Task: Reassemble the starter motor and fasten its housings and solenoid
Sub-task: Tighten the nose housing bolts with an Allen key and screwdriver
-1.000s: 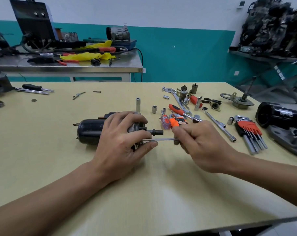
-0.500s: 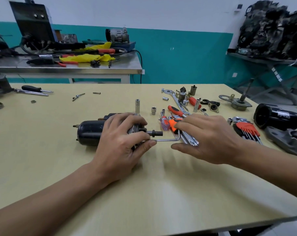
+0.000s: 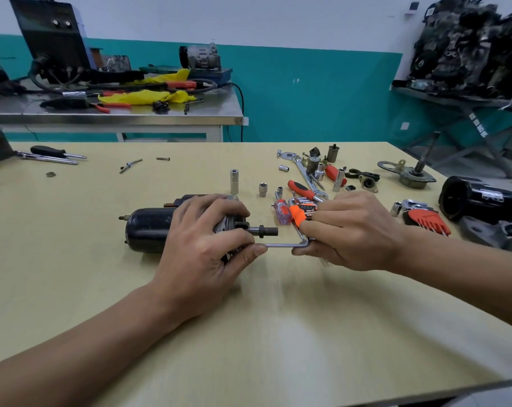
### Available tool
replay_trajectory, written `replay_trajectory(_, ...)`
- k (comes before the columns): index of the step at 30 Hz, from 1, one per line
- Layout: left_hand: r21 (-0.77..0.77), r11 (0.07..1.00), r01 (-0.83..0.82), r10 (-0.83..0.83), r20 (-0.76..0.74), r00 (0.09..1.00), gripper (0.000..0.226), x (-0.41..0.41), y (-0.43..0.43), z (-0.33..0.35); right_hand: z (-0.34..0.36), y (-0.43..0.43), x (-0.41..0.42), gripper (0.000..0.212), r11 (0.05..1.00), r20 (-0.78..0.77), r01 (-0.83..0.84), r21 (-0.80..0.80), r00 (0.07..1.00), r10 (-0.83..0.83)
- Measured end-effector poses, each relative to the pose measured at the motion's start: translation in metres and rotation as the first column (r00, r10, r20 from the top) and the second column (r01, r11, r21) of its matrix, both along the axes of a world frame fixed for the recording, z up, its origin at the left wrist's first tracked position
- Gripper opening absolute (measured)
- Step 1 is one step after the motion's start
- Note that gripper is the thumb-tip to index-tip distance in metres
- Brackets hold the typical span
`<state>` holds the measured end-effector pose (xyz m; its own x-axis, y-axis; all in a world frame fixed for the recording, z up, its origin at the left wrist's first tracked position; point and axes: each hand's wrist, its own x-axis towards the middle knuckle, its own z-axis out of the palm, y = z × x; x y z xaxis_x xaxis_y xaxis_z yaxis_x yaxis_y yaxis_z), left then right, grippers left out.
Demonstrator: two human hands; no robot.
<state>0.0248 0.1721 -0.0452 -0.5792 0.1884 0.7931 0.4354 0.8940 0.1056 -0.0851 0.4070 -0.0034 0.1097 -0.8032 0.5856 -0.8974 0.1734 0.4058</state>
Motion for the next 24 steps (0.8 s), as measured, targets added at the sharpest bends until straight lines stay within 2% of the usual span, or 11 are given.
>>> replay_trajectory(2, -0.001, 1.000, 0.005, -0.005, -0.004, 1.000, 0.039, 0.001, 0.000, 0.000, -0.014, -0.003, 0.010, 0.053, 0.996, 0.234, 0.033, -0.086, 0.972, -0.012)
replay_trajectory(3, 0.000, 1.000, 0.009, -0.009, -0.006, 1.000, 0.040, 0.001, -0.001, 0.000, -0.023, -0.006, 0.018, 0.058, 0.988, 0.373, 0.065, -0.139, 0.928, -0.008)
replay_trajectory(6, 0.007, 1.000, 0.030, -0.029, -0.025, 0.999, 0.042, 0.003, -0.003, -0.001, -0.043, -0.010, 0.034, 0.066, 0.965, 0.680, 0.150, -0.216, 0.732, 0.038)
replay_trajectory(7, 0.007, 0.999, 0.033, -0.033, -0.027, 0.999, 0.042, 0.004, -0.003, 0.000, -0.044, -0.010, 0.036, 0.066, 0.964, 0.702, 0.159, -0.212, 0.711, 0.037)
replay_trajectory(9, 0.012, 0.999, 0.040, -0.040, -0.029, 0.999, 0.040, 0.005, -0.002, 0.000, -0.040, -0.008, 0.035, 0.063, 0.973, 0.638, 0.144, -0.179, 0.770, 0.004)
replay_trajectory(12, 0.075, 0.996, 0.050, -0.051, 0.003, 0.999, 0.035, 0.008, 0.002, 0.005, -0.031, -0.008, 0.034, 0.039, 0.981, 0.516, 0.137, -0.140, 0.855, -0.046)
replay_trajectory(15, 0.314, 0.948, 0.042, -0.097, 0.161, 0.982, 0.071, 0.014, -0.002, 0.019, -0.030, -0.014, 0.036, 0.028, 0.991, 0.478, 0.087, -0.105, 0.878, -0.026)
replay_trajectory(16, 0.347, 0.937, 0.024, -0.101, 0.205, 0.974, 0.078, 0.015, -0.008, 0.025, -0.030, -0.014, 0.035, 0.028, 0.995, 0.487, 0.055, -0.087, 0.873, -0.006)
replay_trajectory(19, 0.266, 0.961, -0.076, -0.031, 0.377, 0.926, 0.092, 0.012, -0.036, 0.044, -0.023, -0.005, 0.029, 0.038, 1.000, 0.564, 0.008, -0.029, 0.826, 0.010)
replay_trajectory(21, 0.188, 0.978, -0.088, -0.028, 0.536, 0.844, 0.100, 0.010, -0.049, 0.053, -0.017, 0.008, 0.025, 0.045, 0.999, 0.654, 0.012, -0.034, 0.756, 0.013)
replay_trajectory(24, 0.102, 0.994, -0.045, -0.028, 0.617, 0.786, 0.104, 0.011, -0.052, 0.054, -0.010, 0.024, 0.019, 0.033, 0.982, 0.781, 0.060, -0.177, 0.616, 0.103)
